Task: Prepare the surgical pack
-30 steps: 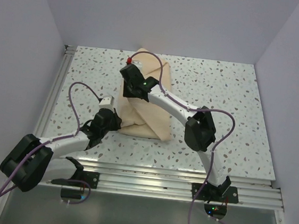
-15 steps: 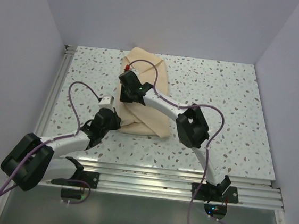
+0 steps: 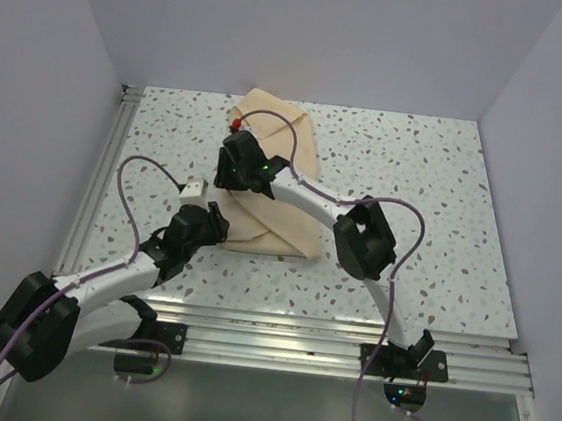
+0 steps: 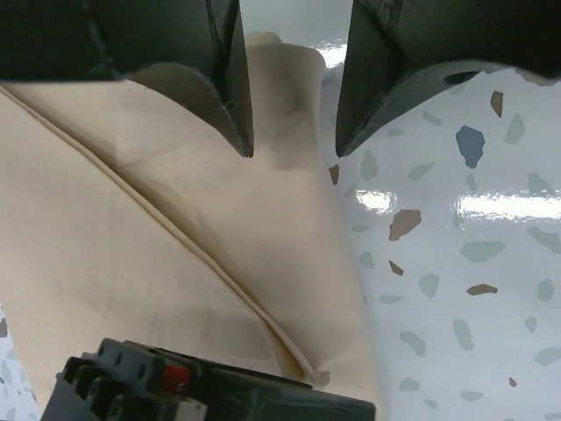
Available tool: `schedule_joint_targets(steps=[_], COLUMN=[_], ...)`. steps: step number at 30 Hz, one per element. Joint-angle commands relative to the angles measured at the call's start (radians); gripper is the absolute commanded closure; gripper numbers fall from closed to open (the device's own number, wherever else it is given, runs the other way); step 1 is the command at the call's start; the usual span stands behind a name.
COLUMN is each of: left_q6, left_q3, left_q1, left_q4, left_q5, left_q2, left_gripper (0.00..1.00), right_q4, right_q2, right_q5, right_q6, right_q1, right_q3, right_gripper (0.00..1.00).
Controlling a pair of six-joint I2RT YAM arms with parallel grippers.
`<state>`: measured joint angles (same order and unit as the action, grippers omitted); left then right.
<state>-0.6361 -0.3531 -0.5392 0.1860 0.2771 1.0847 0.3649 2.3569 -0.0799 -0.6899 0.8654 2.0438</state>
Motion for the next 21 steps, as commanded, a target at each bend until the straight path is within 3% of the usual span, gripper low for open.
schedule_joint_targets(steps=[1, 10, 15, 21], left_q6=[-0.004, 0.048, 0.102, 0.163], left_q3=[0.005, 0.020, 0.008, -0.018], left_q1=[-0.005, -0.007, -0.008, -0.015], left_q4=[-0.037, -0.025, 0.026, 0.030], left_q5=[0.024, -0.056, -0.151, -0.214], left_q2=[-0.049, -0.124, -0.075, -0.052], left_gripper=[0.54, 0.54, 0.55, 0.56], right_q4=[-0.023, -0.006, 0.138, 0.193], right_q2=[-0.151, -0.487, -0.510, -0.531], right_q5=[0.019, 0.003, 0.005, 0.042], right_q6=[0.032, 0.170, 0.315, 0.447], right_q1=[-0.034, -0.114, -0.121, -0.103], right_q3=[-0.028, -0.407, -0.436, -0.481], right_gripper=[0.60, 0.51, 0.50, 0.45])
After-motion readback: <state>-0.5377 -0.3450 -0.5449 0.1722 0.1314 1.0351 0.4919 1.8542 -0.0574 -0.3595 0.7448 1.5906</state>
